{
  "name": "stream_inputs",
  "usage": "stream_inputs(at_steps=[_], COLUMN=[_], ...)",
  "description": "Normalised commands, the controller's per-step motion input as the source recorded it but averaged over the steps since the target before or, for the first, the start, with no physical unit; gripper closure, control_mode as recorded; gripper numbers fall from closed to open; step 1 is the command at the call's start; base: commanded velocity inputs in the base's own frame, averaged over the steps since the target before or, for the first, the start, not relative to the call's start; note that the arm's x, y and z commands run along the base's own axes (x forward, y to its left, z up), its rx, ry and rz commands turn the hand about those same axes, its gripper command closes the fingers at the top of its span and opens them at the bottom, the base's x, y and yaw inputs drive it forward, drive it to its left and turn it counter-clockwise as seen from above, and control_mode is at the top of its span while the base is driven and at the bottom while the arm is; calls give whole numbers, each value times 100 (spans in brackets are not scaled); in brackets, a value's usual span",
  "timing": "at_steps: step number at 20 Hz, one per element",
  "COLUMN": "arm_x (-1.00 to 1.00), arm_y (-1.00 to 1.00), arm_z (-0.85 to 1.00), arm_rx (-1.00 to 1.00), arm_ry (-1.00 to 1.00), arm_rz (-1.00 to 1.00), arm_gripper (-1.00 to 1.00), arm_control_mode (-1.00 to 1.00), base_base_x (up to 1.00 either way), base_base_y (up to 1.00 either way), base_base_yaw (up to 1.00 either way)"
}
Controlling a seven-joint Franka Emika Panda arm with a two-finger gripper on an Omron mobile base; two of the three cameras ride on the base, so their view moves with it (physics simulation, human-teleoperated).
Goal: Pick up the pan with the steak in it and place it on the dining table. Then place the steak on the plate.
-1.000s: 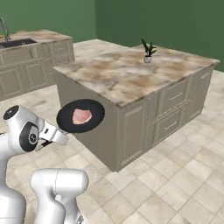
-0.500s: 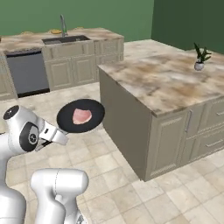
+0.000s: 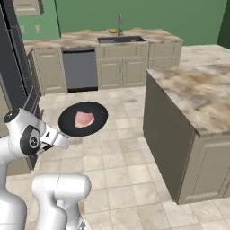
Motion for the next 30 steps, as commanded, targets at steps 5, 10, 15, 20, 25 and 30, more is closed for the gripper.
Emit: stream_inputs(at_steps=[5, 10, 15, 20, 25, 30], arm_x=[0, 0, 0, 0, 0, 0], arm_y=[0, 0, 0, 0, 0, 0], arm_z=[0, 0, 0, 0, 0, 0], arm_rx=[0, 0, 0, 0, 0, 0], arm_ry=[0, 0, 0, 0, 0, 0], arm_rz=[0, 0, 0, 0, 0, 0], arm_gripper=[100, 100, 100, 100, 100, 100], arm_control_mode=[100, 100, 100, 100, 100, 100], base_base_x=[0, 0, 2, 25, 74, 93], base_base_y=[1, -3, -35, -31, 3, 6], base_base_yaw=[48, 16, 1, 1, 0, 0])
